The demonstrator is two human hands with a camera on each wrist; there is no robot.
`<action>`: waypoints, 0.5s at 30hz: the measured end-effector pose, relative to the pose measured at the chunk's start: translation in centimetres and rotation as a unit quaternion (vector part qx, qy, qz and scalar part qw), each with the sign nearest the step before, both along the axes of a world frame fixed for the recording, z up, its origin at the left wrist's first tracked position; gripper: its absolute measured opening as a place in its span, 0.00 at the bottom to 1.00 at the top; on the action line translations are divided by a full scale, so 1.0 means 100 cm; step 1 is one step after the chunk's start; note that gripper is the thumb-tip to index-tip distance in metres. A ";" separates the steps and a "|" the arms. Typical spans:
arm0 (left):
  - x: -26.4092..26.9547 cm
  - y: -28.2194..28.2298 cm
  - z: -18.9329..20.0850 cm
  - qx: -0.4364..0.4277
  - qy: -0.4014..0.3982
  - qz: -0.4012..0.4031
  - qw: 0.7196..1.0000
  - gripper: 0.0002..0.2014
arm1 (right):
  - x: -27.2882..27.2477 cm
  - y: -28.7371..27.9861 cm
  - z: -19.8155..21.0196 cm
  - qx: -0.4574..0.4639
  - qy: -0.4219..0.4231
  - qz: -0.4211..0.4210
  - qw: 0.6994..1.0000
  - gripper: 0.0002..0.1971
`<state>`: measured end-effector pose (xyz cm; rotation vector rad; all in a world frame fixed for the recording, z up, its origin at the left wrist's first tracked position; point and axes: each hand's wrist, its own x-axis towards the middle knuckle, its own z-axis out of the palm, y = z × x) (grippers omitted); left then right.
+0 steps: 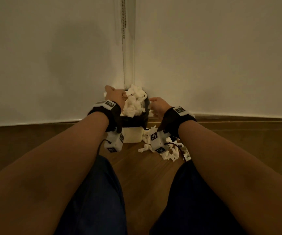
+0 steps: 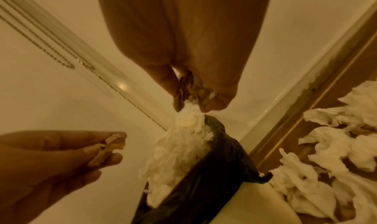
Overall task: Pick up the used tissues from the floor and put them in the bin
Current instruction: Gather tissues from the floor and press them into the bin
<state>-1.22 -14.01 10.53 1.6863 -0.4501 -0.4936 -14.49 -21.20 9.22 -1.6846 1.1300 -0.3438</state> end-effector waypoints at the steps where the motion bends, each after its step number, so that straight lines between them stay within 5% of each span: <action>1: 0.004 0.000 -0.003 0.025 -0.020 -0.013 0.999 0.17 | 0.005 -0.002 -0.006 -0.023 0.019 0.012 0.999 0.22; 10: 0.019 0.007 -0.020 0.212 -0.264 -0.161 0.927 0.14 | 0.036 0.001 -0.031 -0.120 -0.051 0.041 0.991 0.27; 15: 0.029 0.006 -0.030 0.279 -0.331 -0.189 0.881 0.08 | 0.049 0.002 -0.046 -0.201 0.000 0.045 0.979 0.19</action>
